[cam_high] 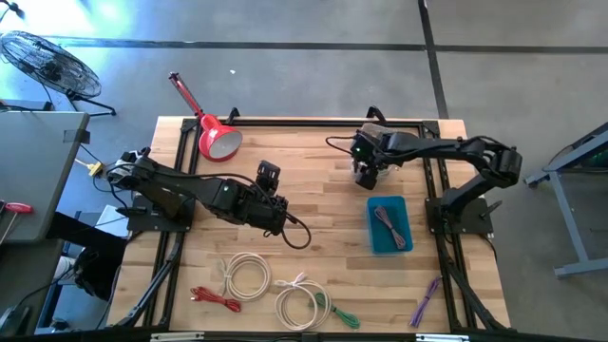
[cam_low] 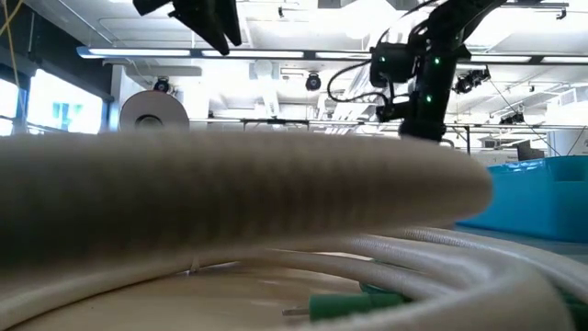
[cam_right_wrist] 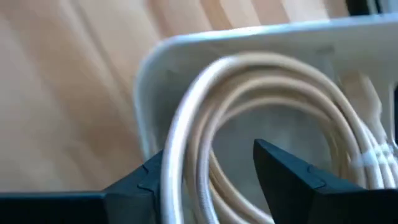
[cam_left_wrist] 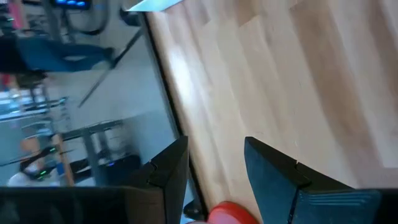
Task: Pick & Place USB Port
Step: Put the white HDMI cable into the white bin, then put the red charger cable into the blue bin
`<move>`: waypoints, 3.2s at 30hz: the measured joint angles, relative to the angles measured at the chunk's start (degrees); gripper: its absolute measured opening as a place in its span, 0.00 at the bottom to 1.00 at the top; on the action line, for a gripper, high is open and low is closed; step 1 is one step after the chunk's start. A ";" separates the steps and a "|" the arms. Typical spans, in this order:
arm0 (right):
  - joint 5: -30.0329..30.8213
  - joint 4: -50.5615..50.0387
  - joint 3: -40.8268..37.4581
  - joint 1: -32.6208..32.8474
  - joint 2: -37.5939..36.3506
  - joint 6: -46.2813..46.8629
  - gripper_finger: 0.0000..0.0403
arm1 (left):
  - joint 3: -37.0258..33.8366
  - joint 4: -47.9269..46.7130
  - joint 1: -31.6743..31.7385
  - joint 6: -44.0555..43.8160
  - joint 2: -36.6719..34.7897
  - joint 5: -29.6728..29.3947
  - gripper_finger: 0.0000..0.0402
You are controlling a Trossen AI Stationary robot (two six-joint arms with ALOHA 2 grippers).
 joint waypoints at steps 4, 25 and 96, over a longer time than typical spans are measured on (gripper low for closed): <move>-5.25 -1.21 2.72 0.02 -1.87 0.00 0.47 | -0.06 -0.17 0.00 -0.01 0.00 1.67 0.37; -9.39 -9.21 8.07 10.80 -16.35 5.45 0.43 | -11.66 -3.05 -0.35 -8.56 0.00 26.46 0.37; -14.48 2.84 8.01 27.50 -16.30 -3.02 0.40 | -14.88 9.33 -37.44 -70.30 15.76 47.28 0.37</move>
